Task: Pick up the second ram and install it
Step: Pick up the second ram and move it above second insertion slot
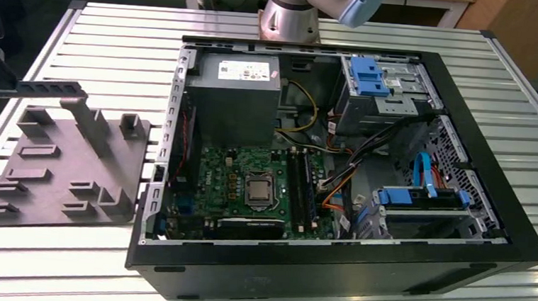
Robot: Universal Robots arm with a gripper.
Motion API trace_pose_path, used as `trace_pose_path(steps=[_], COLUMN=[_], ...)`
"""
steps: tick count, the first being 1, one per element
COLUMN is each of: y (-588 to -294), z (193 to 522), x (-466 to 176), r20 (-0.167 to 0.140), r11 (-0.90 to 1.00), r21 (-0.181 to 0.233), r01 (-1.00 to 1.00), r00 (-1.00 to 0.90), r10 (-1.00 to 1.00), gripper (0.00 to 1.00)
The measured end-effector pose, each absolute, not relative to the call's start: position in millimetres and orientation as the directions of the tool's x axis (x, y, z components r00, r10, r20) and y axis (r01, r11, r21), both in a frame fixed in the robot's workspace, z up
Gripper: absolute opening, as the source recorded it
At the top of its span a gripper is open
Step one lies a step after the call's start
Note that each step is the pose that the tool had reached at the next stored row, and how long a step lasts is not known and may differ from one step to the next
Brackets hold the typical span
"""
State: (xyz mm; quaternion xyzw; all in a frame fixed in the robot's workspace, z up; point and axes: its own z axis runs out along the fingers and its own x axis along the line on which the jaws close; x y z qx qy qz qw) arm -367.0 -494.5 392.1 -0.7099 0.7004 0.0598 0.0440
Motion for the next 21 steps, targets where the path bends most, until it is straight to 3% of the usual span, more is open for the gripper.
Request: trace_pose_path(steps=[21], y=[-494], z=[392], x=[-317], r20=[-0.147], r11=[-0.015], r21=[0.021], r01=[-1.0], r00=[0.012], r10=[-0.989], gripper=[0.12])
